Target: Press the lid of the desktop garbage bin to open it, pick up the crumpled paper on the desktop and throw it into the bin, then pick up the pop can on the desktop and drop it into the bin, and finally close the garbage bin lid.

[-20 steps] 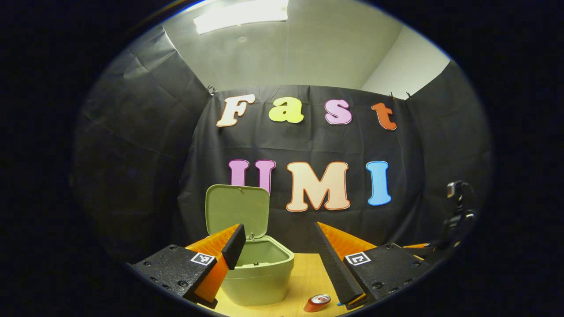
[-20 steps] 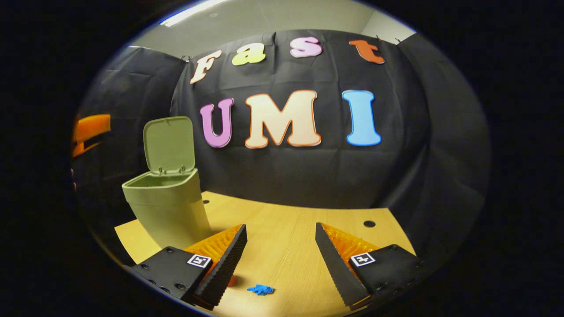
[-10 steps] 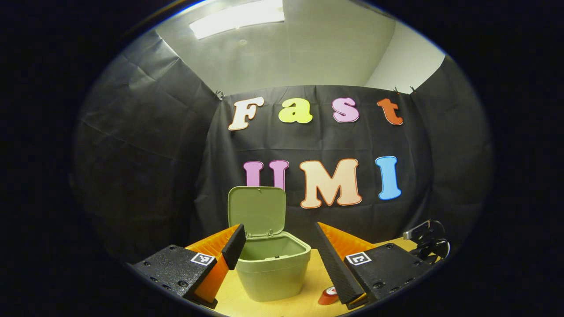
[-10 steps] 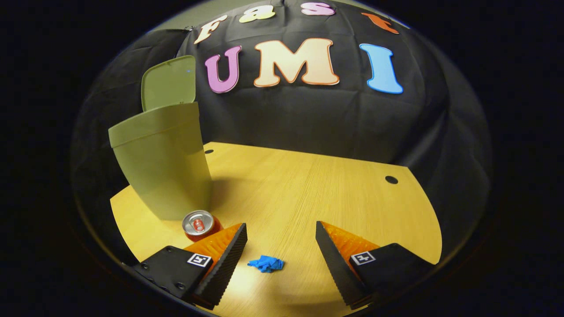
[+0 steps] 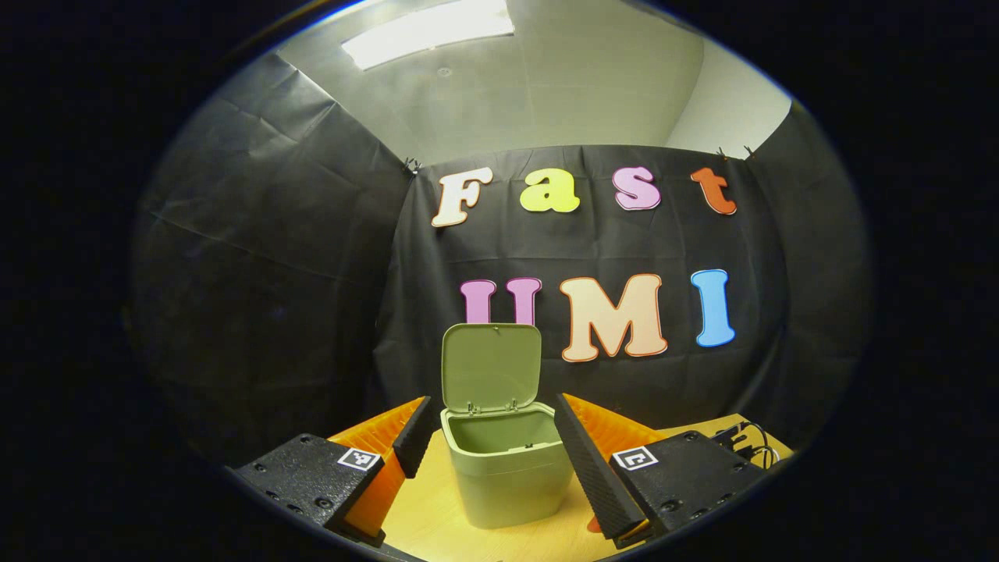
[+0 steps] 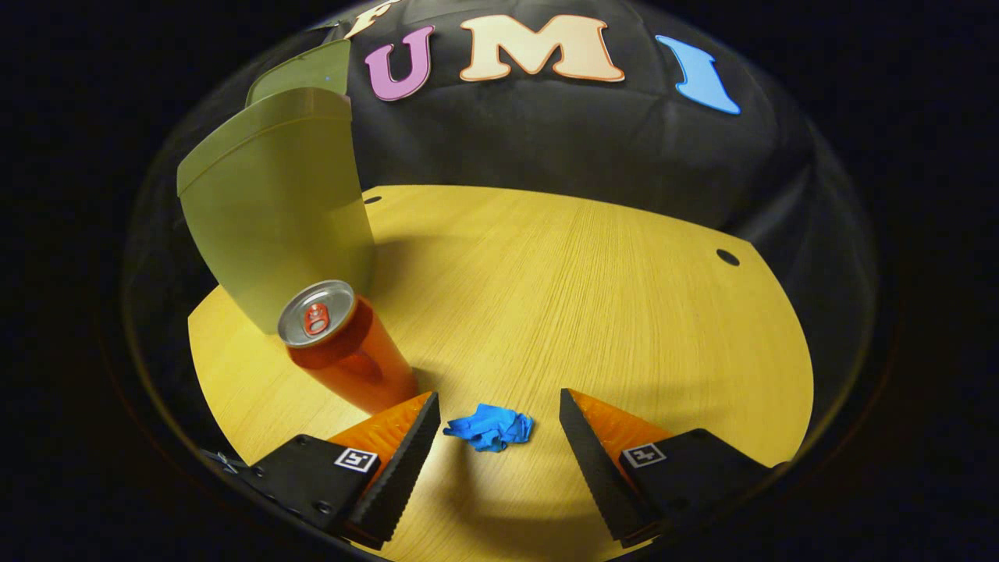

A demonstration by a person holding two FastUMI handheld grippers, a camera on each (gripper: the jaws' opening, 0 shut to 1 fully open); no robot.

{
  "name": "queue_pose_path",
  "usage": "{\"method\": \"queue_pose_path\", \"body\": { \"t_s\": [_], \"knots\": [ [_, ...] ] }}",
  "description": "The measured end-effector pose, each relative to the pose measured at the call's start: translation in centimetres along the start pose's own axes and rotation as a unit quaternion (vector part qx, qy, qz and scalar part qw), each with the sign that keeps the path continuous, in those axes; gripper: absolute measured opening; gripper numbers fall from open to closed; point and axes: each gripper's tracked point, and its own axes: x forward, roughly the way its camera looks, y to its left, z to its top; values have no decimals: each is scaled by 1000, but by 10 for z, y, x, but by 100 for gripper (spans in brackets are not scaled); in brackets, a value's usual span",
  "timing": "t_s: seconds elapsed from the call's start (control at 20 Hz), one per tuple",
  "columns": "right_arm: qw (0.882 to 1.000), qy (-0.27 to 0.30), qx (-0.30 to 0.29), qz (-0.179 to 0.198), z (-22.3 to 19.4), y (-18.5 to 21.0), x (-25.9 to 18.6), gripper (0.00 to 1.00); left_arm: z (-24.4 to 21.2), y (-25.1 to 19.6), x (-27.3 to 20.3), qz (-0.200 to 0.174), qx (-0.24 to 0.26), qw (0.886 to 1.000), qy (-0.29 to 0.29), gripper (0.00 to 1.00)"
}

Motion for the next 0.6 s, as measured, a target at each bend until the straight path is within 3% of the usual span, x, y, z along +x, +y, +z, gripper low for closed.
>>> {"method": "queue_pose_path", "body": {
  "t_s": [0.1, 0.2, 0.25, 0.4, 0.6],
  "knots": [
    [1000, 22, 6, 8, -11, 4, 6, 93, 1, 4, -2, 2, 1, 1000, -2, 89],
    [1000, 29, 4, 7, -17, 6, 6, 74, 1, 7, -2, 4, 2, 1000, -2, 89],
    [1000, 27, 1, 6, -19, 6, 6, 60, 1, 8, -1, 4, 1, 1000, -2, 92],
    [1000, 22, -5, 13, -18, 9, 4, 40, -3, 8, 1, 1, -4, 1000, 5, 89],
    [1000, -8, 3, 4, 0, 4, -9, 39, -6, 9, 2, -1, -7, 1000, 10, 89]
  ]
}}
